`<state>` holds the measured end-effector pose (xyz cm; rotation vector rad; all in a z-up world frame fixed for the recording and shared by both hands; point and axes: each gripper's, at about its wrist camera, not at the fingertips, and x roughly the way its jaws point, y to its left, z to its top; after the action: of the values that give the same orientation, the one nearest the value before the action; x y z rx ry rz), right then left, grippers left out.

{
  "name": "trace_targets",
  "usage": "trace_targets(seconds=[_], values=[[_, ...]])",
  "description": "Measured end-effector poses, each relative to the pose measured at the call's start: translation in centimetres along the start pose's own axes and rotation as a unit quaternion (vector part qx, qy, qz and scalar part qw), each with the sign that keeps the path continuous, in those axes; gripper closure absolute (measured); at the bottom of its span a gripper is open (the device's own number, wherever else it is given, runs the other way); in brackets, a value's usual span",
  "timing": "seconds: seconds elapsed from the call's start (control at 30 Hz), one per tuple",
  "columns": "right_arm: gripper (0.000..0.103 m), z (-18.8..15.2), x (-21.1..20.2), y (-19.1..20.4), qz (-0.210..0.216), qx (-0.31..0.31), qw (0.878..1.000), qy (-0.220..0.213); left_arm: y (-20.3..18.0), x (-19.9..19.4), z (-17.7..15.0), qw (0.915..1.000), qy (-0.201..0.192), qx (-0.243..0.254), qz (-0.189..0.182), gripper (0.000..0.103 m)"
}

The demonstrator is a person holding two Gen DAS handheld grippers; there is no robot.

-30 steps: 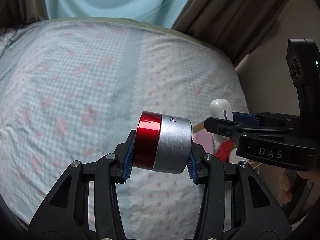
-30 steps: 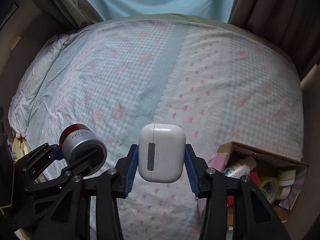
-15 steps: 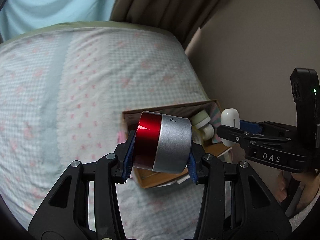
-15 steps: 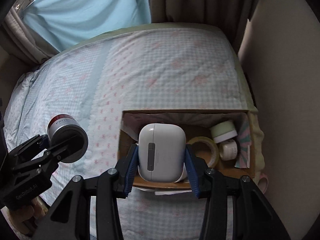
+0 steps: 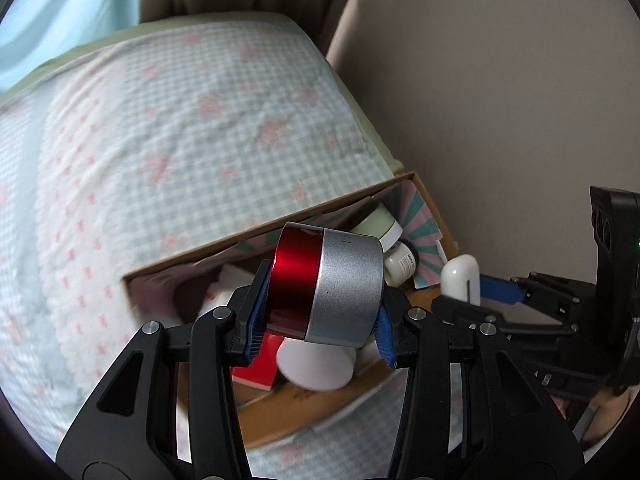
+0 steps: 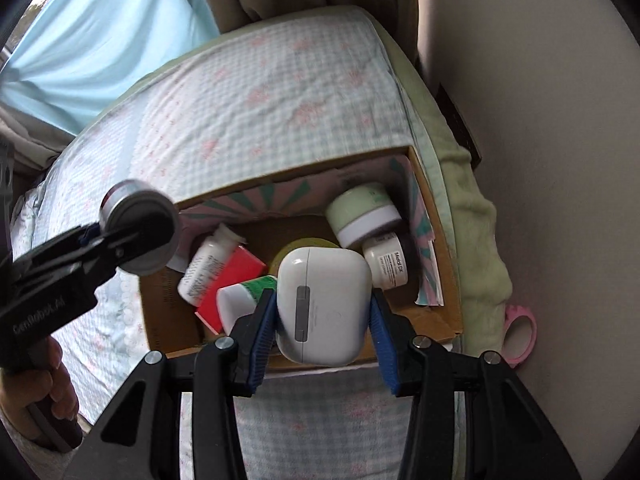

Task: Organize rigid objects

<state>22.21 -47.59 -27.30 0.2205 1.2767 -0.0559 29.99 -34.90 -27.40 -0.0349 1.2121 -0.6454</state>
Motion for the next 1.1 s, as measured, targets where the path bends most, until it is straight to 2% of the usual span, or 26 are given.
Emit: trace_targets(seconds=[0.27, 0.5, 0.63, 0.67, 0.7, 0.73, 0.77, 0.9, 1.1], values=[[0.061, -0.3, 5.3, -1.5, 0.019, 0.004, 1.000, 0.018, -0.8, 7.1, 0.3, 0.9976, 0.059, 0.035, 0.005, 0.063], [0.061, -1.3, 7.4, -1.2, 0.010, -0.045, 0.998, 0.031, -0.8, 9.3, -0.1, 0.9928, 0.093, 0.071, 0.027, 0.063], [0.059, -1.4, 8.1, -1.3, 0.007, -0.039, 0.999, 0.035, -0.6, 9.7, -0.4, 0.9908, 0.105, 0.074, 0.043, 0.061], [0.048, -1.5, 8.2, -1.4, 0.013, -0.033, 0.999, 0.035, -0.5, 9.7, -0.4, 0.9905, 0.108, 0.071, 0.046, 0.055], [0.038, -1.7, 8.0, -1.6, 0.018, -0.028, 0.999, 0.030, -0.5, 9.4, -0.3, 0.9912, 0.105, 0.068, 0.044, 0.033], [0.014, -1.8, 7.8, -1.8, 0.020, -0.025, 0.999, 0.025, -0.4, 9.1, -0.3, 0.9922, 0.098, 0.066, 0.039, 0.016], [0.000, -2.1, 7.4, -2.0, 0.022, -0.024, 0.999, 0.016, -0.4, 8.7, -0.3, 0.9932, 0.090, 0.064, 0.036, 0.001], [0.000, -3.1, 6.5, -2.8, 0.026, -0.016, 1.000, 0.009, -0.5, 8.0, -0.2, 0.9934, 0.082, 0.066, 0.047, 0.000], [0.000, -3.5, 4.9, -2.4, 0.008, -0.013, 1.000, -0.007, -0.3, 6.8, 0.0, 0.9928, 0.079, 0.069, 0.057, 0.000]])
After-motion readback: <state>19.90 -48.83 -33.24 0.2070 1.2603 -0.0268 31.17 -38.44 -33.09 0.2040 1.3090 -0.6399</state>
